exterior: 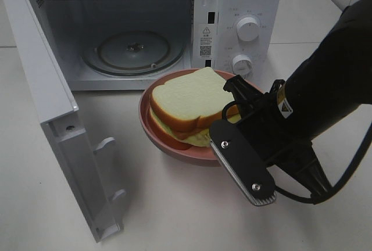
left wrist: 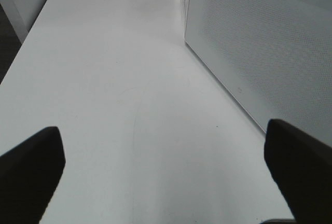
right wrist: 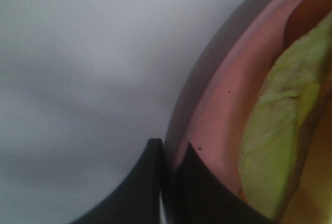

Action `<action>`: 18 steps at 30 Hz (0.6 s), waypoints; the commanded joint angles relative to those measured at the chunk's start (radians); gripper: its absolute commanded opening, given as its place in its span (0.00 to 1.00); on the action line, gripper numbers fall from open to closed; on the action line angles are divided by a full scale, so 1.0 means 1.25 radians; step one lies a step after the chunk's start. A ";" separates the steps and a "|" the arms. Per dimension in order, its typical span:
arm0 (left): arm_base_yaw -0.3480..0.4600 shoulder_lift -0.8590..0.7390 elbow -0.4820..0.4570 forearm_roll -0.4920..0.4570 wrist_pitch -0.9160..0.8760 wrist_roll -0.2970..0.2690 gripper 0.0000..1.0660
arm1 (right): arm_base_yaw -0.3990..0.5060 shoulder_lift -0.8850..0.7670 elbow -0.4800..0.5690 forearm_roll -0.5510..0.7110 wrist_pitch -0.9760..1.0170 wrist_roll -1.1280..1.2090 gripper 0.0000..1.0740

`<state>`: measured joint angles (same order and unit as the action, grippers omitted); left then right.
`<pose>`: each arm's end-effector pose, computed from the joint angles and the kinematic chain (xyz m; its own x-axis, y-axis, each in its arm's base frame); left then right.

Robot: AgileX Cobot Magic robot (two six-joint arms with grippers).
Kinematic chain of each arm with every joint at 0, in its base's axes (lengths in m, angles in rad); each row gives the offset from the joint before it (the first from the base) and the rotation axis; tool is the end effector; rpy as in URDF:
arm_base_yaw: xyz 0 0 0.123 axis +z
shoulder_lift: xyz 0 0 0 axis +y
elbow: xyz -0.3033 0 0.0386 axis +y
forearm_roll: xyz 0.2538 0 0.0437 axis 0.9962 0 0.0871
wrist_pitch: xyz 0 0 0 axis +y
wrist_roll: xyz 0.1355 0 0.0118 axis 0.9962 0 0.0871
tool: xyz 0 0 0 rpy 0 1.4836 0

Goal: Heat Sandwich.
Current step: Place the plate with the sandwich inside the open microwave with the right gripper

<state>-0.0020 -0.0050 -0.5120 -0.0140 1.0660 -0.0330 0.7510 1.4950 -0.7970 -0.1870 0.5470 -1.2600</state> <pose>0.0173 -0.0017 0.2629 -0.4457 -0.0389 -0.8943 -0.0048 0.9991 -0.0411 0.2234 0.1905 0.1751 0.5428 -0.8394 0.0260 -0.7572 -0.5026 -0.4171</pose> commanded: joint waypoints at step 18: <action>0.001 -0.013 -0.004 0.002 0.003 -0.004 0.96 | -0.006 -0.009 0.002 0.066 -0.038 -0.002 0.00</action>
<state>-0.0020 -0.0050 -0.5120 -0.0140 1.0660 -0.0330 0.7510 1.4950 -0.7970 -0.1160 0.5190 -1.2600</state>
